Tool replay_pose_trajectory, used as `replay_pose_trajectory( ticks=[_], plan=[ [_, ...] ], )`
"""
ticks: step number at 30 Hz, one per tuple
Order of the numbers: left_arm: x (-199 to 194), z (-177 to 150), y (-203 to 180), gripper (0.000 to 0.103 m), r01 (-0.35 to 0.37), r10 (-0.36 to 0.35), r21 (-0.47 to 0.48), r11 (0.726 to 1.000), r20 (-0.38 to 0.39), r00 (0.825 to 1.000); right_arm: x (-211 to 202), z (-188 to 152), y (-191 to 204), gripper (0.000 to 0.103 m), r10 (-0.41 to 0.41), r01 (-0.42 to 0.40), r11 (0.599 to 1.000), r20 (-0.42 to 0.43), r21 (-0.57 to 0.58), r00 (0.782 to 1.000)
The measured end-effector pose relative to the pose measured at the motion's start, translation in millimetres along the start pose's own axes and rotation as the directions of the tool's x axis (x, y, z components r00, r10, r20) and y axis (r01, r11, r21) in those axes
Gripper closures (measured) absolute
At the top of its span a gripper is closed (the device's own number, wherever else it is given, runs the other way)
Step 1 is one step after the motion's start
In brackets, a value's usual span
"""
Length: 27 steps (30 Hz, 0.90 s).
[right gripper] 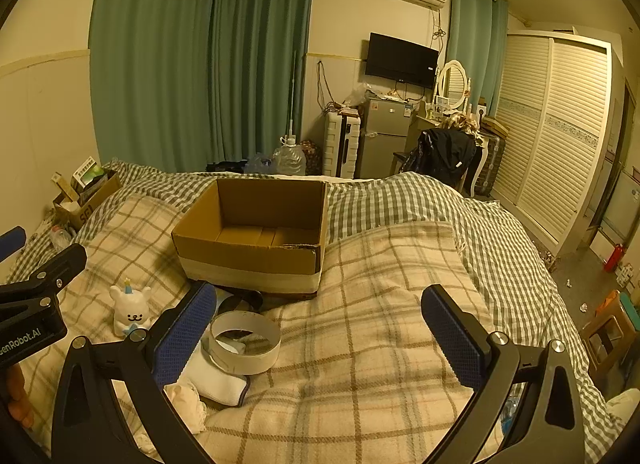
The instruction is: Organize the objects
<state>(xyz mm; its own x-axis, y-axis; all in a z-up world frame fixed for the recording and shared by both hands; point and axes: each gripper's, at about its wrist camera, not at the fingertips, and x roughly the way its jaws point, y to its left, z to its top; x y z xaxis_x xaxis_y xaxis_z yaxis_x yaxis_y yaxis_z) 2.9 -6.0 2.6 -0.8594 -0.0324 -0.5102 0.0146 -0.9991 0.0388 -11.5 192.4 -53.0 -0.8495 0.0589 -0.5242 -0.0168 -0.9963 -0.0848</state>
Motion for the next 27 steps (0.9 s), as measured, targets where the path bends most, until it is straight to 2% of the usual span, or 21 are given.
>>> replay_pose_trajectory(
  ticks=[17,27],
  plan=[
    [-3.5,-2.4,-0.5,0.000,-0.002,0.002,-0.005,1.000,0.008,1.000,0.6,1.3,4.3,0.000,0.031,-0.031,1.000,-0.017,-0.005,0.999],
    [-18.5,2.7,2.0,0.000,0.002,-0.002,-0.011,1.000,0.041,0.999,-10.5,5.6,7.2,0.000,0.046,-0.046,0.999,0.000,-0.014,0.999]
  ],
)
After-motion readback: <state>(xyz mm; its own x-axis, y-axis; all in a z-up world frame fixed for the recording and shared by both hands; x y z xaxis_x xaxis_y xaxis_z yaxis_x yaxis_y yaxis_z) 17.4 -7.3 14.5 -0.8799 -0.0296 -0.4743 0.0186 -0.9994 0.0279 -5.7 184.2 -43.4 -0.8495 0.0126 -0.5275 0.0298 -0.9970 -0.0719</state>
